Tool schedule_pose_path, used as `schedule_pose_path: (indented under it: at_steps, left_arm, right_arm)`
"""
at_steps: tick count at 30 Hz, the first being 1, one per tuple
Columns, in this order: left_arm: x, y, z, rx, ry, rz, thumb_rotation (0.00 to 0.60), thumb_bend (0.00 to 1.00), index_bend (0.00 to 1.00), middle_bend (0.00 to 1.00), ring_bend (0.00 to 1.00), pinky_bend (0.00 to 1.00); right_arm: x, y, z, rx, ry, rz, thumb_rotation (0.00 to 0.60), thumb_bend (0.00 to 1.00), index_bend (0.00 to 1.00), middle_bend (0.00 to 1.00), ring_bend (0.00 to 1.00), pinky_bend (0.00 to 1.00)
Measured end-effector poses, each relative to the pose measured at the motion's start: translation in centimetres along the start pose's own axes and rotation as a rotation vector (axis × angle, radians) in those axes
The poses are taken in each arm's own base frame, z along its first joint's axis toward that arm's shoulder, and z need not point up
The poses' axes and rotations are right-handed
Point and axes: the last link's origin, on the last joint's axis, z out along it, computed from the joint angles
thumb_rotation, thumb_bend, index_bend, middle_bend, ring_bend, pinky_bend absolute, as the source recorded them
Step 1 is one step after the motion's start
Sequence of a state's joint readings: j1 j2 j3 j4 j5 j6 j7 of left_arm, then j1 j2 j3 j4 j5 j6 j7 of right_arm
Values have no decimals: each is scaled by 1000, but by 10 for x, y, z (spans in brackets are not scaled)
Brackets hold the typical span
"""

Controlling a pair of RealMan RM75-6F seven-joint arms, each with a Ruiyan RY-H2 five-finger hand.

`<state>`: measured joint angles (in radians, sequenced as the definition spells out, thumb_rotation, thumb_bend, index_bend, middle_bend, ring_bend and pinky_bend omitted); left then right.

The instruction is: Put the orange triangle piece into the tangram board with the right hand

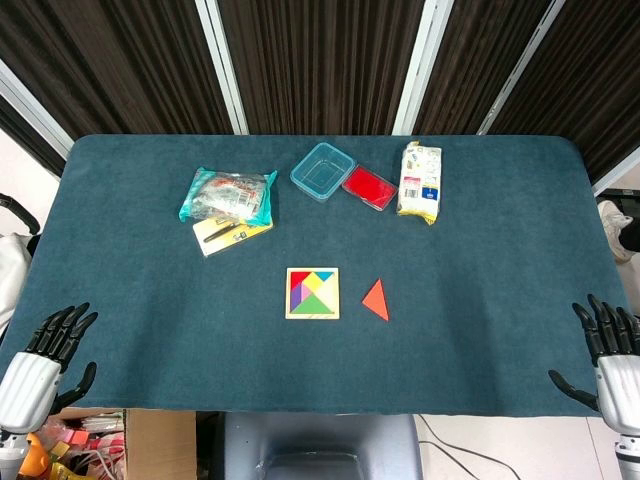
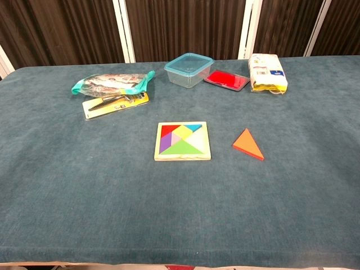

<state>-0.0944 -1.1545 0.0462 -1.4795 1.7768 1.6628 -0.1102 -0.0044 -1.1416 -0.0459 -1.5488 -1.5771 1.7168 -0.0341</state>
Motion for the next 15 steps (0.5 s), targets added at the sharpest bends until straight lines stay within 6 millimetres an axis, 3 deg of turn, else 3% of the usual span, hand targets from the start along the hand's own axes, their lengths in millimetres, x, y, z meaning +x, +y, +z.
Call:
schedule_pose_path:
  at_steps: [5, 8, 12, 15]
  left_arm:
    - [0, -2, -1, 5, -3, -1, 600, 510, 0, 12, 40, 117]
    - [0, -4, -1, 13, -5, -4, 600, 511, 0, 12, 40, 118]
    - [3, -6, -1, 17, -1, -24, 600, 512, 0, 13, 40, 118]
    - [3, -4, 0, 5, 1, -23, 600, 511, 0, 14, 40, 117]
  right_arm:
    - [-5, -6, 8, 30, -18, -9, 600, 276, 0, 0, 0, 0]
    - [-10, -14, 22, 88, -29, -31, 600, 286, 0, 0, 0, 0]
    - [-19, -34, 55, 207, -57, -101, 600, 292, 35, 0, 0, 0]
    - [-26, -56, 87, 330, -71, -178, 600, 300, 138, 0, 0, 0]
